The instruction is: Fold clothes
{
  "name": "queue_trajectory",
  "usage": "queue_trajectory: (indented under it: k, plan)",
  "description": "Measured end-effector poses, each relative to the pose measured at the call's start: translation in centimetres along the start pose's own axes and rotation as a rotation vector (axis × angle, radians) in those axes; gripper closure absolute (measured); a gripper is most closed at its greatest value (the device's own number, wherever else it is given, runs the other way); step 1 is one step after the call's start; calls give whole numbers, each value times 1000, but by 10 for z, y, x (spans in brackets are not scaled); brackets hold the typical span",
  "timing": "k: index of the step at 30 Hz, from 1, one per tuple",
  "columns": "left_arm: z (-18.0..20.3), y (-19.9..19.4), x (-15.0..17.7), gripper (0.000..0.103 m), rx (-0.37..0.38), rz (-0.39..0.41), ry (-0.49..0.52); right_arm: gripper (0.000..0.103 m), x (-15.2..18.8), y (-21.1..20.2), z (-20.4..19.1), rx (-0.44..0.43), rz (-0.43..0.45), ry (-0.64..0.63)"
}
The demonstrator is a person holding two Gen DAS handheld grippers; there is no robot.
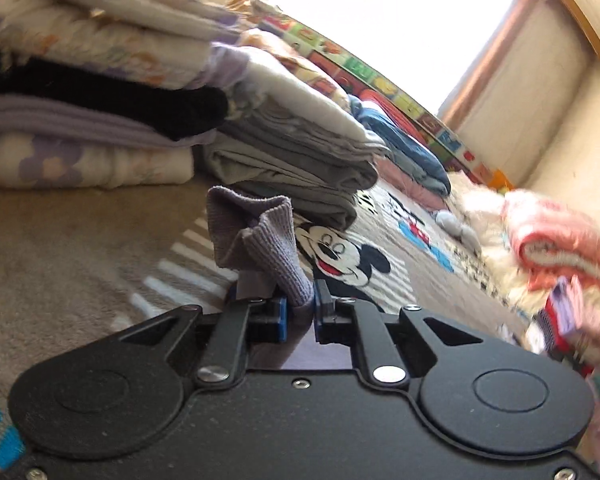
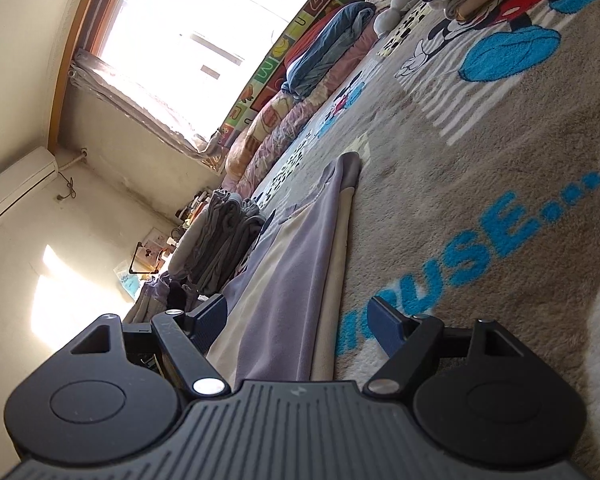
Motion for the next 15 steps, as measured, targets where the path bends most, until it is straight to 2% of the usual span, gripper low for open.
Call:
queue_trajectory:
  k: [6, 8, 9, 10, 13, 15]
  plan:
    - [69, 16, 19, 94, -9, -84, 425, 27, 8, -5, -24, -27, 8, -132]
    - [84, 22, 29, 91, 21, -121, 518, 28, 12, -3, -33, -40, 4, -147]
    - [88, 21, 32, 73, 64, -131, 534, 28, 15, -1, -40, -56, -1, -129]
    - [91, 19, 33, 51, 102, -133, 540, 28, 19, 2, -47, -71, -9, -114]
    - [84, 3, 24, 49, 182, -85, 477, 28, 36, 22, -73, -88, -64, -106]
    - [72, -5, 19, 50, 195, -60, 403, 28, 48, 43, -92, -71, -109, -94]
Point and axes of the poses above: each gripper's, at about its wrist camera, not at the fingertips, and y roughly the way its jaws point, z to its right, x to its underside, the point moved 4 cm from there along y, roughly the way its jaws point, and after that the axes turned 15 degrees about y, right-handed, at the moved point
